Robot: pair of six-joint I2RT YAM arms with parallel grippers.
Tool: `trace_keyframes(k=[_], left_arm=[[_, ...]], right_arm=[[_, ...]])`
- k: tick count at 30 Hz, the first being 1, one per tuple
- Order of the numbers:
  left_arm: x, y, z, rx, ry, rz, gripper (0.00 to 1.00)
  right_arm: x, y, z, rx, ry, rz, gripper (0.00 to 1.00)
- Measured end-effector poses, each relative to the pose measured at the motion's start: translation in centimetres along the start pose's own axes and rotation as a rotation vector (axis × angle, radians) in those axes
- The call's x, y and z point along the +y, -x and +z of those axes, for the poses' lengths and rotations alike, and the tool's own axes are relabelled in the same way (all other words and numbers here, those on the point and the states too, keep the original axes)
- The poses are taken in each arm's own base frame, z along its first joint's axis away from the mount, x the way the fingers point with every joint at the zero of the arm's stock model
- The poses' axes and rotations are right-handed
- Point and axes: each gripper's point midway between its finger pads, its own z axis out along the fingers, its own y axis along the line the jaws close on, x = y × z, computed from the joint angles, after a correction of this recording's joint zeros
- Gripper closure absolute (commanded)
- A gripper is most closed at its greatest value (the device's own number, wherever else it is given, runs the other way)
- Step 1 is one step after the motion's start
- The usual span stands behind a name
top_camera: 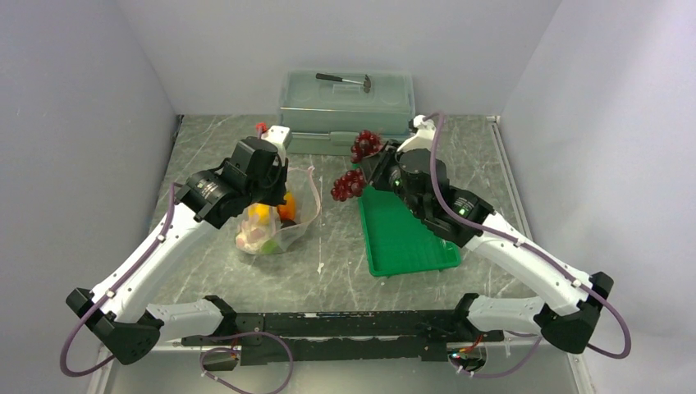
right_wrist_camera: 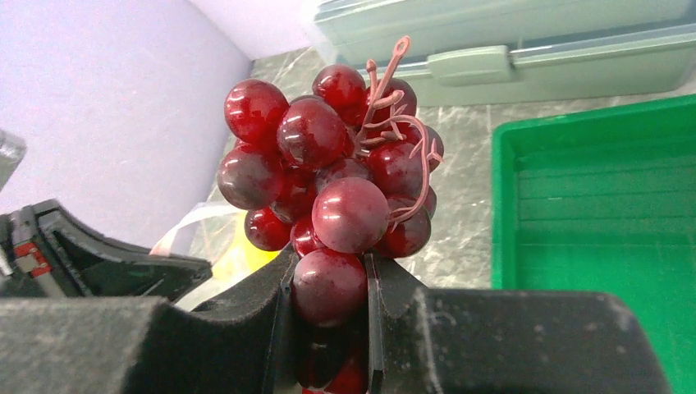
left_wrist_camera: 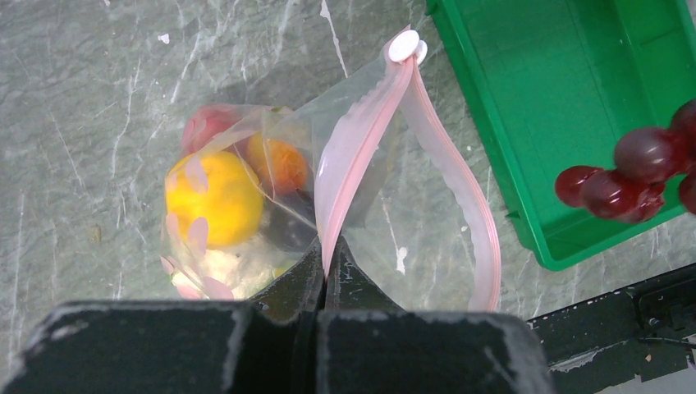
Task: Place the food in the zip-top bag and seal the zipper
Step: Place the fake fruit in the zipper food storage bag.
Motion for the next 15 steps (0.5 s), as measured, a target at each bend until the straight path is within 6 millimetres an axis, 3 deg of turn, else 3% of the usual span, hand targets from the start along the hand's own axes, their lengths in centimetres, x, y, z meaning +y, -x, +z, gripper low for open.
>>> trace_keyframes(k=[6, 15], left_arm=[[0.0, 0.0, 0.0, 0.000, -0.001, -0.001, 1.00], [0.0, 0.1, -0.3, -0.009, -0.004, -0.003, 1.00]], right_arm=[[3.0, -1.3, 0.7, 0.035, 0.069, -0.010, 1.00], [5.7, -2.0, 1.6, 0.047, 0.111, -0.020, 1.00]])
